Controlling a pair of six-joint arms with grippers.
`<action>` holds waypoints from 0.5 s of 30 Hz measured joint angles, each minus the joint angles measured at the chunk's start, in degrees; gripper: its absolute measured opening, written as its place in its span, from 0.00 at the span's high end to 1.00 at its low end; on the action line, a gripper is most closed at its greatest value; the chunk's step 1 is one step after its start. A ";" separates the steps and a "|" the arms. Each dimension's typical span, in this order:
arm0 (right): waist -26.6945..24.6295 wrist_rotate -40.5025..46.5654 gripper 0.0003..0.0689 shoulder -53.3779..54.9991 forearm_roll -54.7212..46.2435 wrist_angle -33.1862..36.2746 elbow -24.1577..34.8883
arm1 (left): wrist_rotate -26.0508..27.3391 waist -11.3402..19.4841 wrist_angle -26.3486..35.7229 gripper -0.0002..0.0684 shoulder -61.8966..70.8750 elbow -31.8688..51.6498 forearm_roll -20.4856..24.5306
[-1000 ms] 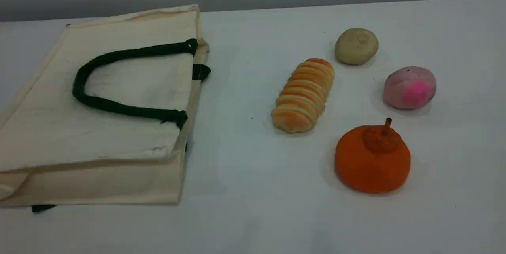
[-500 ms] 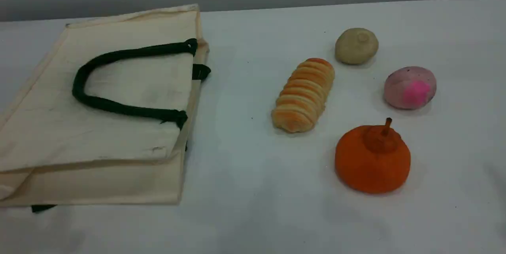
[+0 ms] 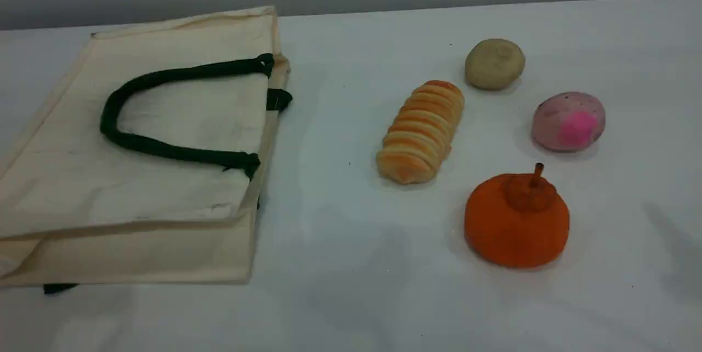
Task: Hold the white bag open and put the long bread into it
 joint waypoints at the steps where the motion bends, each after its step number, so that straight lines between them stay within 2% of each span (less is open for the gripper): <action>1: 0.00 0.00 0.27 0.35 0.44 0.40 0.00 | 0.00 0.00 0.68 0.26 0.00 0.00 0.00; 5: 0.00 -1.51 0.27 2.19 1.47 0.51 0.00 | 3.91 0.00 1.92 0.26 0.00 0.00 -0.59; 15: 0.00 -8.58 0.27 6.98 8.84 1.19 0.00 | 4.09 0.00 7.14 0.27 6.68 0.00 -7.06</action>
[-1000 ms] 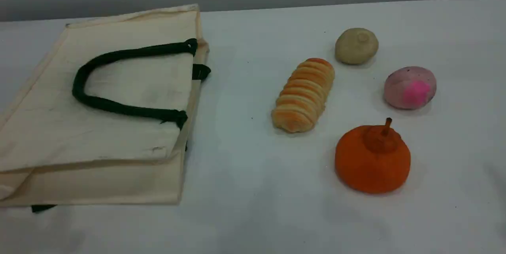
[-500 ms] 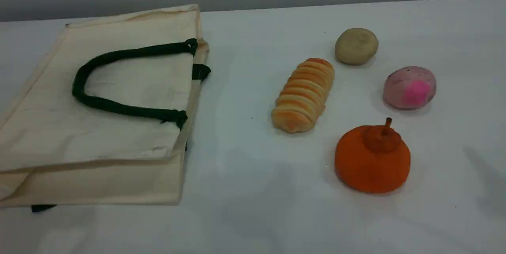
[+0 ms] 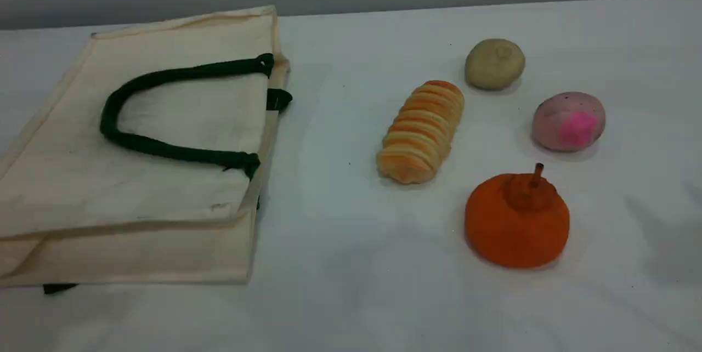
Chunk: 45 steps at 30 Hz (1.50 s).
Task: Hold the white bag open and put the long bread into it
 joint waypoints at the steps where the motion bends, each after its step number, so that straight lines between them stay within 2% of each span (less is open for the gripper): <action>1: 0.00 -1.17 0.27 0.32 0.96 -0.07 0.00 | 0.00 0.00 0.78 0.27 1.76 -0.13 -0.42; 11: 0.00 -10.56 0.27 0.60 11.39 0.37 0.00 | -2.70 0.13 1.97 0.31 19.42 -8.18 -0.56; 15: 0.00 -15.05 0.27 2.98 14.90 0.42 0.00 | -5.67 0.28 -0.65 0.31 25.05 -12.10 0.41; 20: 0.00 -20.34 0.27 7.53 20.78 2.05 0.00 | -12.16 4.29 -0.29 0.31 31.19 -16.05 5.53; 22: 0.00 -23.13 0.27 9.24 23.63 2.78 0.00 | -13.97 6.54 -1.05 0.31 33.00 -16.84 6.06; 24: 0.00 -26.27 0.27 10.57 27.09 3.29 0.00 | -14.06 7.75 -1.19 0.31 34.41 -16.98 5.66; 31: 0.00 -37.87 0.27 13.74 39.06 5.85 0.00 | -14.05 7.63 -3.12 0.31 39.90 -20.81 4.73; 35: 0.00 -38.43 0.27 14.10 39.68 5.88 0.00 | -13.28 7.59 -3.38 0.31 43.14 -23.70 2.07; 45: 0.00 -38.43 0.27 14.05 39.68 4.34 0.00 | -11.14 7.59 -3.90 0.31 49.20 -27.81 -0.07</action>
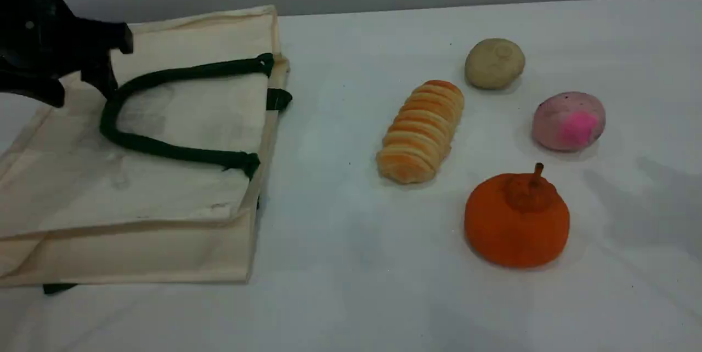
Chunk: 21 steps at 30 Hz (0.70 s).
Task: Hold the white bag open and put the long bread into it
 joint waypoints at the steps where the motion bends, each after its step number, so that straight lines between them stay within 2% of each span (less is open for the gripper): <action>1: 0.00 0.00 0.27 0.00 0.00 0.00 0.00 | 0.63 0.00 0.10 0.31 0.60 -0.30 -1.01; 8: 0.00 0.00 0.27 0.00 -0.06 0.21 -0.05 | 7.05 0.00 -0.19 0.31 4.55 -2.43 -6.49; 10: 0.00 0.00 0.27 0.00 -0.06 0.22 -0.05 | 7.98 0.00 -0.20 0.31 5.44 -2.55 -6.70; 16: 0.00 0.00 0.27 0.00 -0.06 0.22 -0.05 | 7.92 0.00 -1.65 0.32 7.98 -2.61 -7.67; 21: 0.00 0.05 0.27 0.00 -0.06 0.22 -0.05 | 7.82 0.00 -1.71 0.40 9.03 -2.95 -8.19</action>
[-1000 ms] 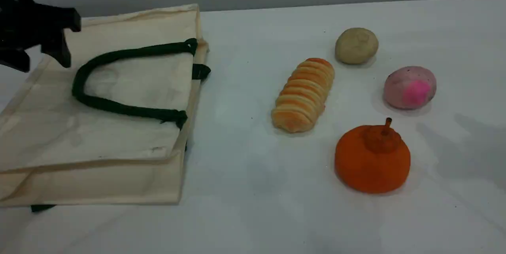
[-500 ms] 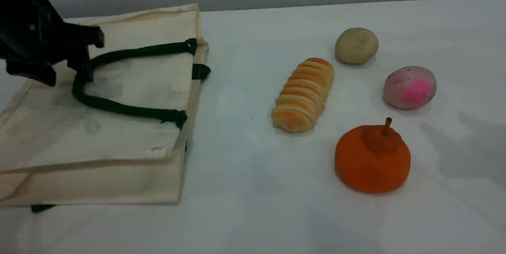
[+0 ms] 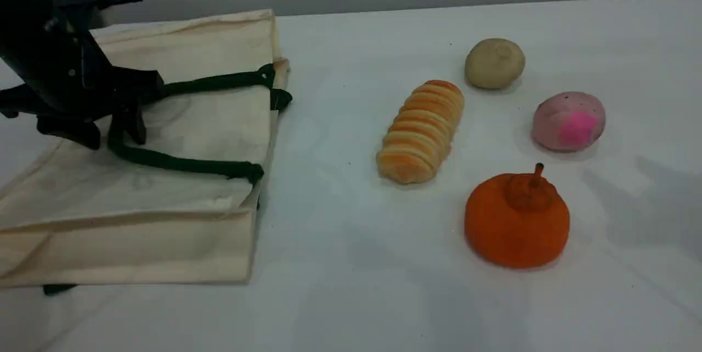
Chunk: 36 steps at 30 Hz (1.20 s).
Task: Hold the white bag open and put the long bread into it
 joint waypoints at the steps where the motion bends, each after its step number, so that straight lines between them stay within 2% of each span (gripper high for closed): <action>1: 0.00 0.00 0.27 0.00 0.00 0.00 0.00 | -0.21 0.00 -0.33 0.44 0.07 0.00 -0.05; 3: 0.00 0.00 0.27 0.00 0.00 0.00 0.00 | -0.59 0.00 -0.74 0.54 0.19 0.00 -0.16; 7: 0.00 0.00 0.27 0.00 0.00 0.00 0.00 | -1.58 0.00 -1.06 0.83 0.25 0.00 -0.15; 8: 0.00 0.00 0.27 0.00 0.00 0.00 0.00 | -1.58 0.00 -1.06 0.86 0.25 0.00 -0.09; 12: 0.00 0.00 0.27 0.00 0.00 0.00 0.00 | 1.22 0.00 0.25 0.86 -0.17 -1.19 -0.04; 15: 0.00 0.00 0.27 0.52 0.00 0.36 0.00 | 5.21 -0.08 3.76 0.86 -2.08 -4.24 -0.52; 18: 0.00 0.00 0.27 2.49 -0.05 1.35 -0.44 | 11.55 -0.40 8.71 0.86 -4.73 -8.13 -3.30; 25: 0.00 0.00 0.27 10.75 -0.05 6.85 -4.56 | 33.94 -0.74 22.19 0.86 -9.49 -21.25 -19.47; 29: 2.09 0.00 0.27 15.92 -0.05 7.92 -7.37 | 44.07 -0.74 29.80 0.86 -9.60 -28.46 -28.26; 32: 5.64 0.00 0.27 19.45 -0.05 7.37 -9.77 | 48.42 -1.96 34.19 0.86 -9.60 -32.81 -32.66; 36: 9.98 0.00 0.27 23.92 0.06 3.58 -13.10 | 50.14 -4.59 39.63 0.86 -9.63 -37.44 -33.18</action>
